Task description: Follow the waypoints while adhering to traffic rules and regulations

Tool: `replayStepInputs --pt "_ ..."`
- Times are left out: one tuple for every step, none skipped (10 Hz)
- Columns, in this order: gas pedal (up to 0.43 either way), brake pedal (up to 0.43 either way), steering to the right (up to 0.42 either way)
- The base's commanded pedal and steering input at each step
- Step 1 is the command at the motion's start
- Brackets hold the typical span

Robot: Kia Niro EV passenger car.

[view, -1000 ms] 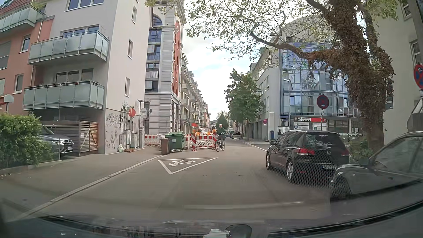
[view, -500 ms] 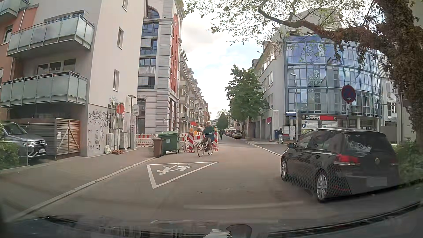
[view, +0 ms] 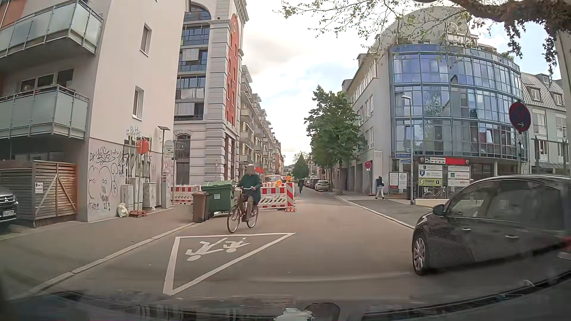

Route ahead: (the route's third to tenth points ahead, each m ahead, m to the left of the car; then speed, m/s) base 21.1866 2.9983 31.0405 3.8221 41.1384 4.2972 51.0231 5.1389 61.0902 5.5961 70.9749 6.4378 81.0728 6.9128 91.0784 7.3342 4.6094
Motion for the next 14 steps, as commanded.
replayStepInputs --pt "0.02 0.0 0.0" --pt "0.02 0.0 0.001" --pt "0.02 0.0 0.001" --pt "0.02 0.0 0.002" --pt "0.02 0.0 0.005" --pt "0.02 0.0 0.009" --pt "0.02 0.0 0.016" --pt "0.02 0.0 0.024" --pt "0.02 0.0 0.039" --pt "0.028 0.0 0.057" --pt "0.028 0.0 0.072" --pt "0.039 0.0 0.092" --pt "0.047 0.0 0.114" --pt "0.059 0.0 0.138"
